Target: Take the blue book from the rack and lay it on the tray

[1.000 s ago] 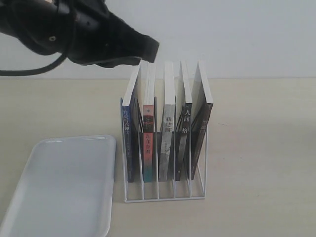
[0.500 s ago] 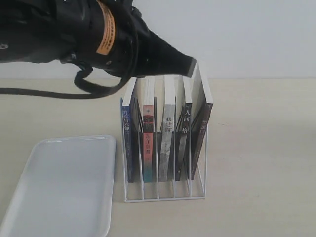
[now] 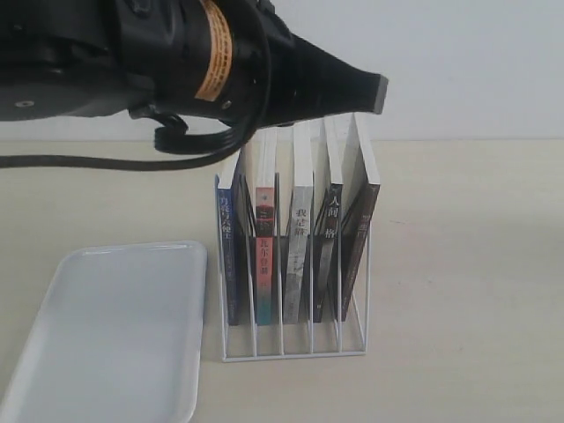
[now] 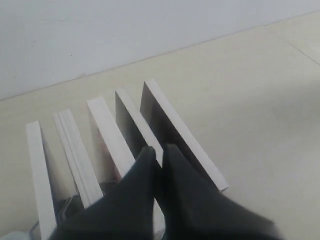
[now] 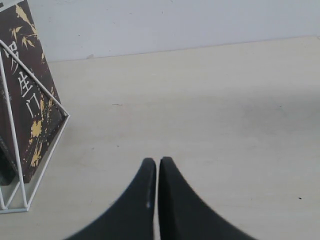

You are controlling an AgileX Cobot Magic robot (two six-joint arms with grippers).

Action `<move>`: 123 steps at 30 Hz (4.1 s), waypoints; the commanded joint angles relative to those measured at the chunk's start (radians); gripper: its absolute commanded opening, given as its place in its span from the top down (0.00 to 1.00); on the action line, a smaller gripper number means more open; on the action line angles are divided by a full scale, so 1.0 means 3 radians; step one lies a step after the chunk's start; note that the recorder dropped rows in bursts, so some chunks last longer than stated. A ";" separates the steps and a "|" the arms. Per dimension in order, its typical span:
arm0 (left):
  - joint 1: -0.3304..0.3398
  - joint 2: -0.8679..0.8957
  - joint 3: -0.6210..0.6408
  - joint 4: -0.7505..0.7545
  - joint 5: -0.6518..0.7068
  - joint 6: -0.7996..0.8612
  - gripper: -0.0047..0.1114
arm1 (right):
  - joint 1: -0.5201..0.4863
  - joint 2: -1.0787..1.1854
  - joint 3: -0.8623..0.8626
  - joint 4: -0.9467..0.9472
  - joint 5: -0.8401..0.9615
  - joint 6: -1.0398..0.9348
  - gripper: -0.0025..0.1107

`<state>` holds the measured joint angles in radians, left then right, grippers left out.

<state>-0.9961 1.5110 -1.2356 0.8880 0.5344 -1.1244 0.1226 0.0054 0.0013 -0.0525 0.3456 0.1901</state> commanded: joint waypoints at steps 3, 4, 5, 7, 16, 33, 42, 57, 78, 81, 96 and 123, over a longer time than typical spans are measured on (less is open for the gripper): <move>-0.0011 0.0192 -0.0014 -0.0021 0.0048 0.0013 0.92 | -0.0003 -0.0018 -0.0004 -0.0015 -0.0041 -0.0020 0.97; -0.0011 0.0210 -0.0014 -0.0021 0.0074 0.0012 0.92 | -0.0003 -0.0018 -0.0004 -0.0015 -0.0041 -0.0020 0.97; -0.0011 0.0232 -0.0014 -0.0021 0.0108 0.0012 0.92 | -0.0003 -0.0018 -0.0004 -0.0015 -0.0041 -0.0020 0.97; -0.0011 0.0245 -0.0014 -0.0021 0.0160 0.0012 0.92 | -0.0003 -0.0018 -0.0004 -0.0015 -0.0041 -0.0020 0.97; -0.0011 0.0245 -0.0014 -0.0021 0.0385 -0.0155 0.92 | -0.0003 -0.0018 -0.0004 -0.0015 -0.0041 -0.0020 0.97; -0.0006 0.0354 -0.0014 -0.0181 -0.0113 -0.0154 0.48 | -0.0003 -0.0018 -0.0004 -0.0015 -0.0041 -0.0020 0.97; -0.0004 0.0354 -0.0014 -0.0181 0.0100 -0.0396 0.48 | -0.0003 -0.0018 -0.0004 -0.0015 -0.0041 -0.0020 0.97; -0.0004 0.0424 -0.0014 -0.0221 0.0076 -0.0505 0.48 | -0.0003 -0.0018 -0.0004 -0.0015 -0.0041 -0.0020 0.97; 0.0031 0.0456 -0.0014 -0.0205 0.0215 -0.0656 0.51 | -0.0003 -0.0018 -0.0004 -0.0015 -0.0041 -0.0020 0.97; 0.0031 0.0456 -0.0014 -0.0205 0.0215 -0.0656 0.61 | -0.0003 -0.0018 -0.0004 -0.0015 -0.0041 -0.0020 0.97; 0.0031 0.0481 -0.0014 -0.0173 0.0092 -0.0643 0.67 | -0.0003 -0.0018 -0.0004 -0.0015 -0.0041 -0.0020 0.97; 0.0031 0.0626 -0.0014 -0.0030 0.0190 -0.0643 0.67 | -0.0003 -0.0018 -0.0004 -0.0015 -0.0041 -0.0020 0.97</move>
<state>-0.9879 1.6996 -1.2356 0.8683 0.5859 -1.3127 0.1226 0.0054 0.0013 -0.0525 0.3456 0.1901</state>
